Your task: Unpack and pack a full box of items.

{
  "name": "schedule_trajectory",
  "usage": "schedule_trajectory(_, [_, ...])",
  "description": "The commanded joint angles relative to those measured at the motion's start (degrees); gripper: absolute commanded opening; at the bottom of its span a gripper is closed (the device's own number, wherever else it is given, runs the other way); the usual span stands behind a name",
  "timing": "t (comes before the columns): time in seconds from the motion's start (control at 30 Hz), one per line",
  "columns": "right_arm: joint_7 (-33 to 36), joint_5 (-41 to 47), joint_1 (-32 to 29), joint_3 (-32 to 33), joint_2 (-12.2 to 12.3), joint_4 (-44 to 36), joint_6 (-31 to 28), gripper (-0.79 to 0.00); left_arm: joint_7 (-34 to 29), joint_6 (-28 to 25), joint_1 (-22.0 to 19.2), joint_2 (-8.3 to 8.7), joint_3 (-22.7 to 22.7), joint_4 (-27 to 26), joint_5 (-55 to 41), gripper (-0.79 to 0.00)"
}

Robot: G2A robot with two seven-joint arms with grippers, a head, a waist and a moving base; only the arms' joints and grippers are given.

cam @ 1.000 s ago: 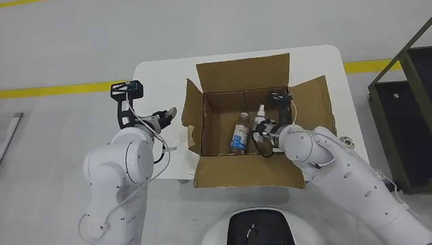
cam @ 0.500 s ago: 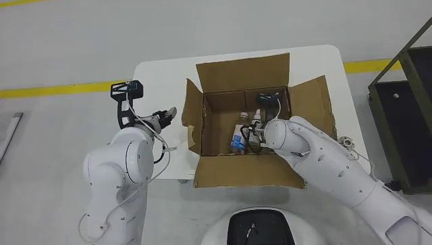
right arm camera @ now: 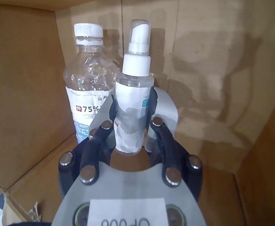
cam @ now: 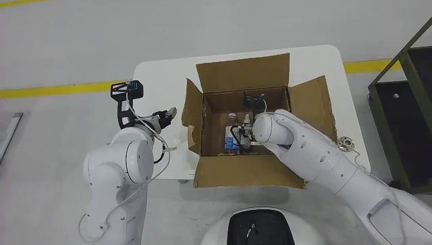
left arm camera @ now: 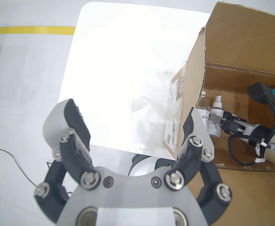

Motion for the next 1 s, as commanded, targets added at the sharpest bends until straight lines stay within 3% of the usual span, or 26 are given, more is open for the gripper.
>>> schedule_trajectory(0.0, [0.0, 0.3, 0.6, -0.6, -0.5, 1.1, -0.5, -0.754, 0.0, 0.0, 0.0, 0.0, 0.0, 0.0, 0.0, 0.0])
schedule_trajectory(0.03, [0.1, 0.4, 0.9, -0.8, -0.8, 1.5, -0.9, -0.659, 0.0, 0.0, 0.0, 0.0, 0.0, 0.0, 0.0, 0.0])
schedule_trajectory(0.1, [0.0, 0.4, 1.3, -1.3, -1.3, 2.2, -1.6, -0.6, 0.0, 0.0, 0.0, 0.0, 0.0, 0.0, 0.0, 0.0])
schedule_trajectory(0.2, [0.0, 0.4, 1.8, -1.8, -1.8, 2.9, -2.4, -0.413, 0.0, 0.0, 0.0, 0.0, 0.0, 0.0, 0.0, 0.0])
schedule_trajectory(0.23, [0.1, 0.4, 1.8, -2.0, -2.0, 2.9, -2.9, -0.28, 0.0, 0.0, 0.0, 0.0, 0.0, 0.0, 0.0, 0.0])
schedule_trajectory(0.33, [0.0, -0.4, 1.7, -2.1, -2.2, 2.7, -3.5, 0.0, 0.0, 0.0, 0.0, 0.0, 0.0, 0.0, 0.0, 0.0])
schedule_trajectory(0.57, [-0.4, -3.1, -0.7, 0.3, -1.1, -1.2, -5.9, 0.0, 0.0, 0.0, 0.0, 0.0, 0.0, 0.0, 0.0, 0.0])
schedule_trajectory(0.8, [-1.0, -8.1, -8.0, 10.0, 3.0, -15.2, -7.5, 0.0, 0.0, 0.0, 0.0, 0.0, 0.0, 0.0, 0.0, 0.0])
schedule_trajectory(0.87, [-0.6, -10.7, -11.5, 13.6, 4.5, -20.7, -8.3, -0.206, 0.0, 0.0, 0.0, 0.0, 0.0, 0.0, 0.0, 0.0])
schedule_trajectory(0.9, [-0.2, -11.8, -13.3, 15.6, 5.2, -23.7, -8.7, -0.416, 0.0, 0.0, 0.0, 0.0, 0.0, 0.0, 0.0, 0.0])
schedule_trajectory(0.97, [0.3, -13.5, -16.9, 19.8, 6.5, -29.5, -9.5, -0.622, 0.0, 0.0, 0.0, 0.0, 0.0, 0.0, 0.0, 0.0])
